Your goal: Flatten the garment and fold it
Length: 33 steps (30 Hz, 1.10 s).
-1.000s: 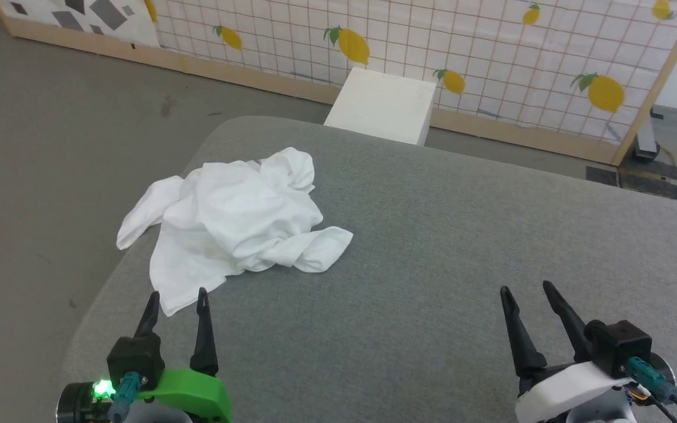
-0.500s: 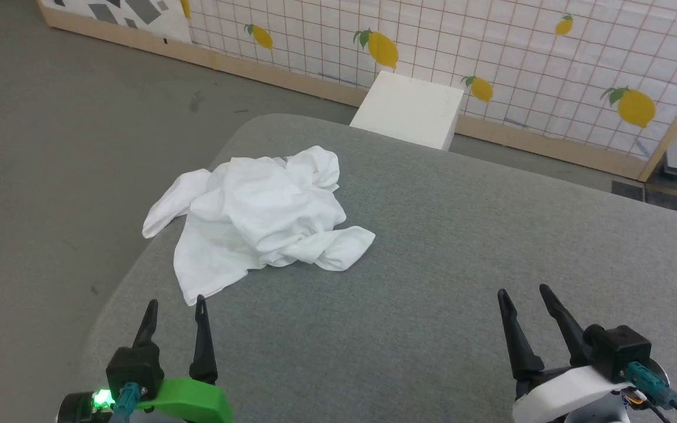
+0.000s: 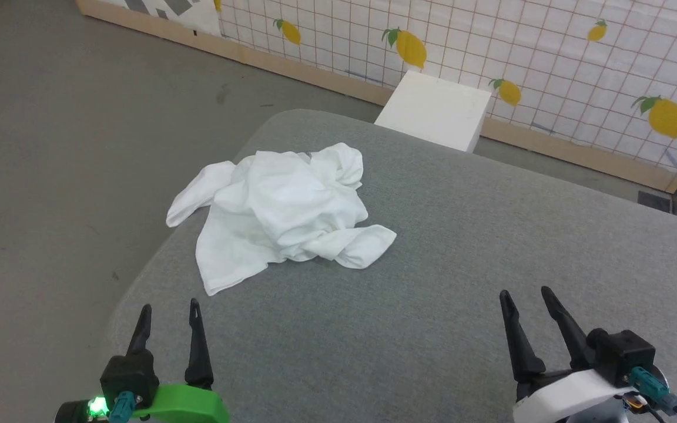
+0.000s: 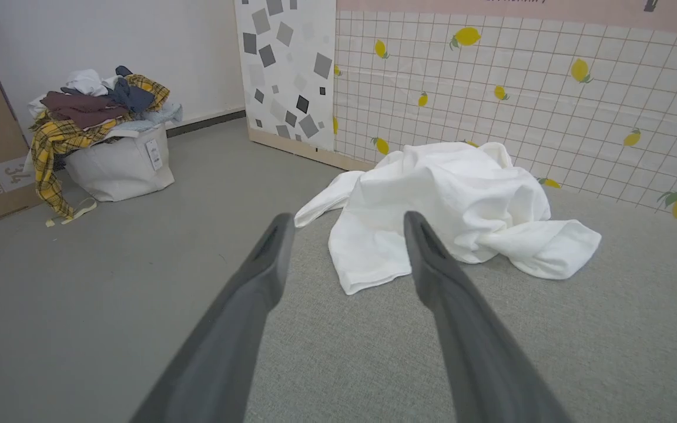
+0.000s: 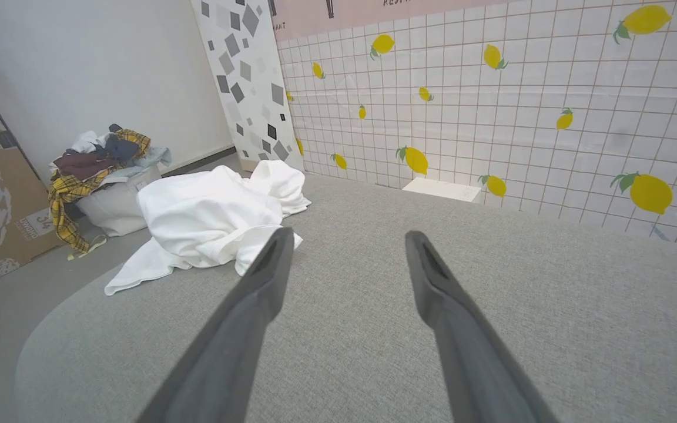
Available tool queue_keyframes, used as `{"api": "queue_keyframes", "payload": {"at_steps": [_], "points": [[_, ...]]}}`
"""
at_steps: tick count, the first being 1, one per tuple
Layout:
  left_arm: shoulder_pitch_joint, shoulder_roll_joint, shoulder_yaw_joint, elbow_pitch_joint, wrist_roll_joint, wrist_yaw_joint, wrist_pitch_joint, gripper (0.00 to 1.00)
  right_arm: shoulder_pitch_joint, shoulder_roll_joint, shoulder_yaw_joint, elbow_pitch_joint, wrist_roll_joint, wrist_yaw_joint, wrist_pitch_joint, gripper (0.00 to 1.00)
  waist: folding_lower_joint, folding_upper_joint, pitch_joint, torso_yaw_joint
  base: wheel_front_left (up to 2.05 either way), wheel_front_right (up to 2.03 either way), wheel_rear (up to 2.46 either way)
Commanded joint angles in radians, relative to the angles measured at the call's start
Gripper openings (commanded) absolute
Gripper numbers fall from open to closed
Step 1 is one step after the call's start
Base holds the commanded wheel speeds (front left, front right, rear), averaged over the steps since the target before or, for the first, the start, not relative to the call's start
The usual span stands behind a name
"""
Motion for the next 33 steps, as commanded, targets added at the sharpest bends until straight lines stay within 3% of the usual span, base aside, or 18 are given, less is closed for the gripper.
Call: {"api": "queue_keyframes", "payload": {"at_steps": [1,19,26,33], "points": [[0.018,-0.001,0.001,0.0,-0.007,0.007,-0.011,1.0,0.012,0.001,0.002,0.006,0.013,-0.001,-0.012,1.0,0.0,0.0,0.003,0.009,0.0,0.0,0.0],[-0.013,-0.003,0.019,0.001,-0.048,0.009,-0.048,1.0,-0.006,0.001,0.006,0.043,0.032,-0.001,-0.049,1.0,0.0,0.0,0.032,0.066,0.0,0.0,0.0],[-0.157,0.033,0.036,0.044,-0.102,-0.057,-0.055,1.0,-0.043,0.001,0.023,0.052,0.008,-0.002,-0.061,1.0,0.0,0.0,0.075,0.055,0.0,0.0,0.0],[-0.443,0.104,0.036,0.175,-0.215,-0.172,0.108,1.0,-0.091,0.001,0.0,0.024,-0.044,-0.002,-0.042,1.0,0.0,0.0,0.177,-0.013,0.0,0.0,0.0]]}}
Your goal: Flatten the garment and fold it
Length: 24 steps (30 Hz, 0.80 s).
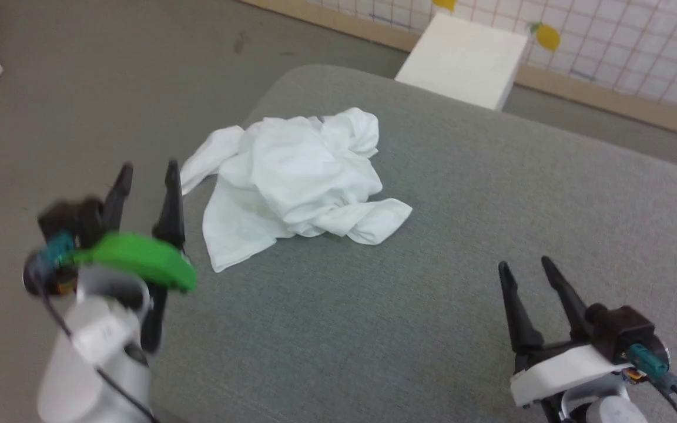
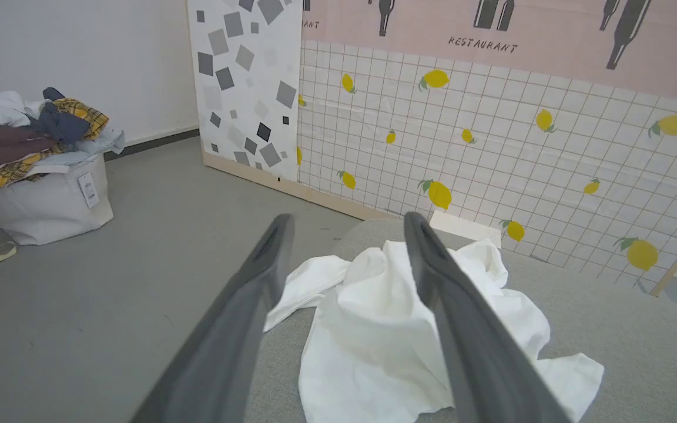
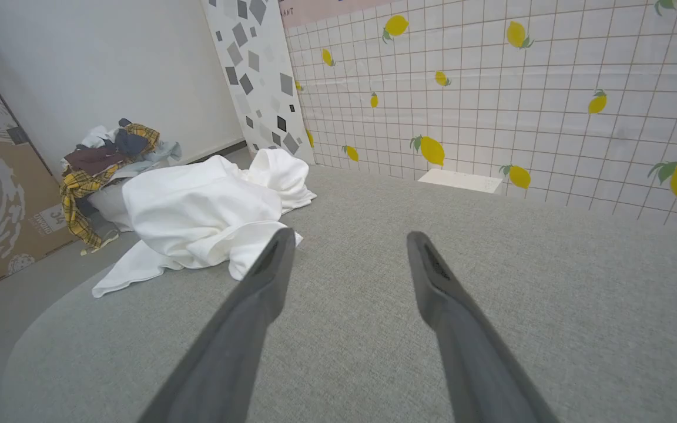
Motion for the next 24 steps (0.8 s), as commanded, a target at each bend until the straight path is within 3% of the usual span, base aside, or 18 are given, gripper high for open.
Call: {"api": "queue_keyframes", "payload": {"at_steps": [1,6,14,20,24], "points": [[-0.063,0.021,-0.005,0.03,-0.027,-0.017,0.046,1.0,-0.024,-0.001,-0.009,-0.014,-0.015,-0.002,0.006,1.0,-0.0001,0.0,0.074,-0.059,0.0,0.0,0.0],[-0.248,0.077,-0.009,0.166,-0.118,-0.042,0.244,1.0,-0.05,-0.001,-0.045,-0.046,-0.044,-0.002,0.026,1.0,-0.0001,0.0,0.163,-0.134,0.0,0.0,0.0],[-0.429,0.107,-0.022,0.348,-0.247,-0.048,0.607,1.0,-0.058,-0.001,-0.091,-0.106,-0.094,-0.002,0.06,1.0,-0.0001,0.0,0.252,-0.221,0.0,0.0,0.0],[-0.443,0.121,-0.064,0.422,-0.236,-0.024,0.748,1.0,-0.05,-0.001,-0.128,-0.163,-0.128,-0.002,0.092,1.0,-0.0001,0.0,0.299,-0.249,0.0,0.0,0.0],[-0.398,0.097,-0.078,0.468,-0.241,-0.02,0.751,1.0,-0.048,-0.001,-0.13,-0.19,-0.13,-0.002,0.101,1.0,-0.0001,0.0,0.321,-0.259,0.0,0.0,0.0]]}}
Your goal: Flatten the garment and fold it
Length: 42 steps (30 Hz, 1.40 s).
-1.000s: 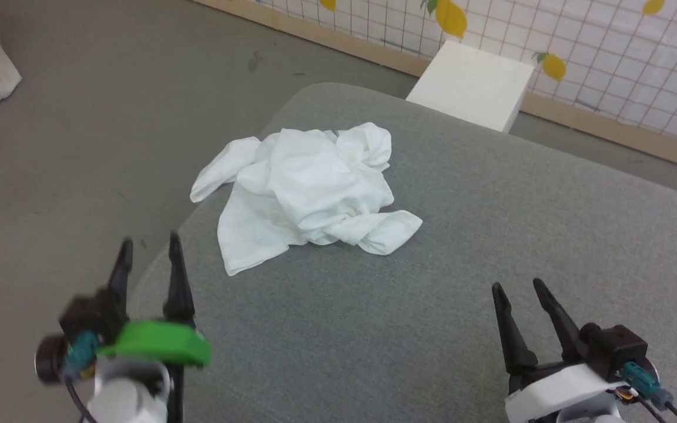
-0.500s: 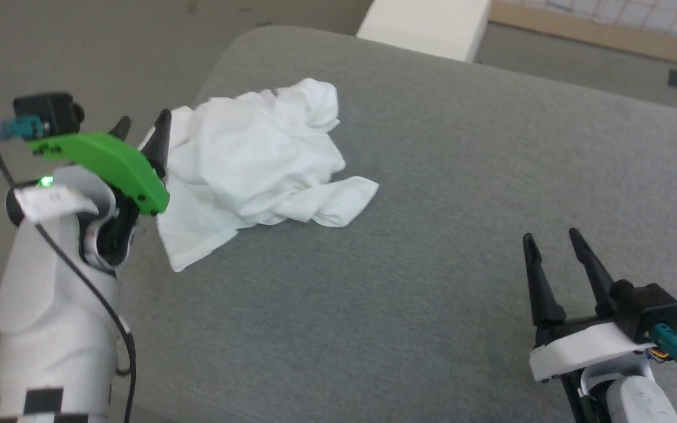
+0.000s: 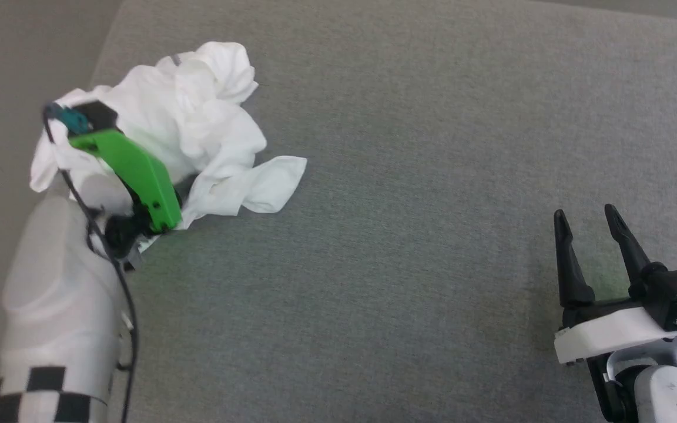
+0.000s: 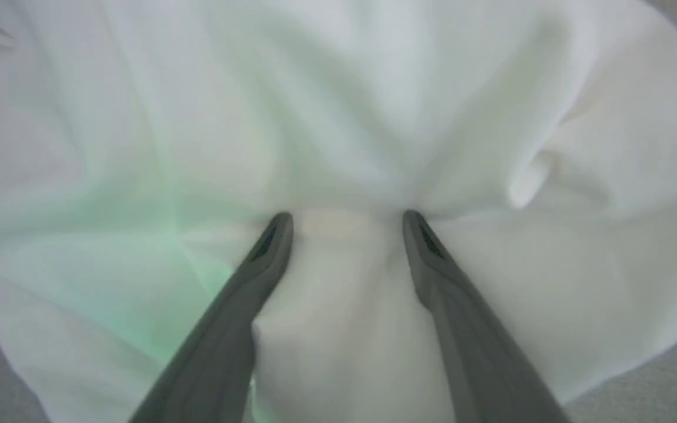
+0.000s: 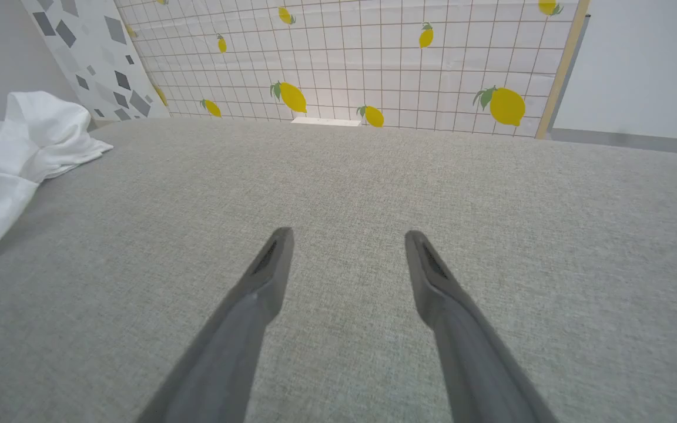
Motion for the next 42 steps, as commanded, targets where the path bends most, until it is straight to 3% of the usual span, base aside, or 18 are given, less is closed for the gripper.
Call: {"api": "queue_keyframes", "payload": {"at_steps": [1,6,7,8,15,20,28,36,42], "points": [[0.037,-0.016,-0.006,0.019,-0.009,0.002,-0.008,1.0,-0.003,-0.001,0.0,-0.01,-0.006,-0.002,0.003,1.0,-0.0002,0.0,0.037,-0.033,0.0,0.0,0.0],[0.1,-0.06,-0.02,0.069,-0.024,-0.011,-0.081,1.0,-0.002,-0.001,0.007,-0.009,0.004,-0.002,0.005,1.0,-0.0002,0.0,0.039,-0.03,0.0,0.0,0.0],[0.105,-0.064,-0.019,0.071,-0.024,-0.013,-0.112,0.69,-0.003,-0.001,0.009,-0.008,0.006,-0.002,0.005,1.0,-0.0002,0.0,0.038,-0.027,0.0,0.0,0.0],[0.109,-0.066,-0.018,0.071,-0.019,-0.015,-0.162,0.0,-0.005,-0.001,0.011,-0.006,0.009,-0.002,0.004,1.0,-0.0002,0.0,0.035,-0.023,0.0,0.0,0.0],[0.038,-0.022,0.002,0.037,0.047,-0.01,-0.491,0.0,-0.003,-0.001,0.038,0.026,0.025,-0.002,-0.007,1.0,-0.0002,0.0,-0.022,0.01,0.0,0.0,0.0],[-0.063,0.024,0.0,-0.033,0.084,-0.013,-0.6,0.0,-0.002,-0.001,0.058,0.071,0.058,-0.002,-0.03,1.0,-0.0002,0.0,-0.094,0.007,0.0,0.0,0.0],[-0.246,0.052,-0.056,-0.208,0.063,-0.031,-0.601,0.0,0.014,-0.001,0.093,0.168,0.127,-0.002,-0.078,1.0,-0.0002,0.0,-0.224,-0.052,0.0,0.0,0.0],[-0.41,-0.02,-0.176,-0.344,-0.019,-0.035,-0.55,0.0,0.03,-0.001,0.107,0.228,0.171,-0.002,-0.107,1.0,-0.0002,0.0,-0.306,-0.145,0.0,0.0,0.0],[-0.447,-0.085,-0.247,-0.354,-0.072,-0.036,-0.519,0.0,0.033,-0.001,0.112,0.246,0.185,-0.002,-0.114,1.0,-0.0002,0.0,-0.313,-0.212,0.0,0.0,0.0]]}}
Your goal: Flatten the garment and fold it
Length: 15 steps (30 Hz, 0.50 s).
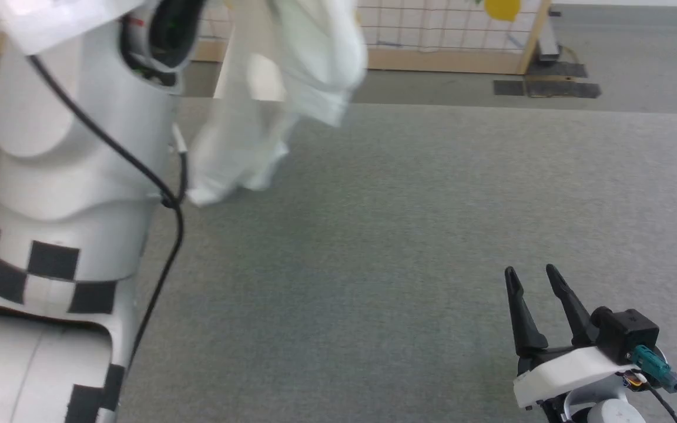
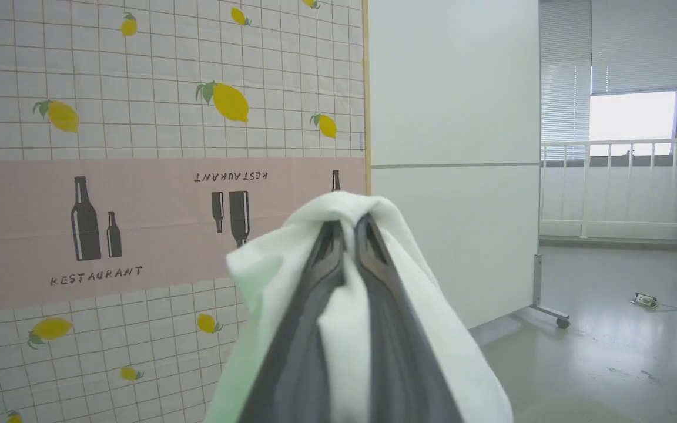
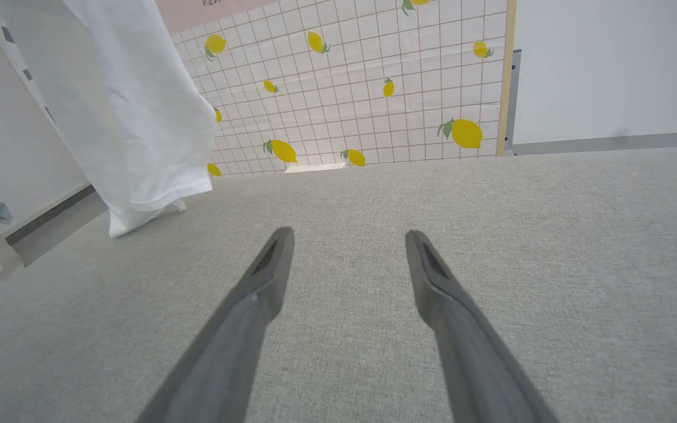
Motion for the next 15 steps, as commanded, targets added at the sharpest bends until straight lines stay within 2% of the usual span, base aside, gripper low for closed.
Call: {"api": "queue_keyframes", "payload": {"at_steps": [1,8,15], "points": [[0.012,-0.008,-0.016,0.01,-0.007,-0.007,0.012,0.0,0.004,-0.001,0.001,0.005,0.01,-0.002,-0.009,1.0,0.0,-0.0001,-0.026,-0.066,0.0,0.0,0.0],[0.249,-0.054,-0.102,0.108,-0.056,0.006,0.099,0.0,0.016,-0.001,-0.017,0.018,0.029,-0.002,-0.011,1.0,0.0,-0.0001,-0.01,-0.118,0.0,0.0,0.0],[0.529,-0.099,-0.246,0.21,-0.114,0.004,0.21,0.0,0.033,-0.001,-0.027,0.018,0.026,-0.002,-0.011,1.0,0.0,-0.0001,0.007,-0.135,0.0,0.0,0.0]]}}
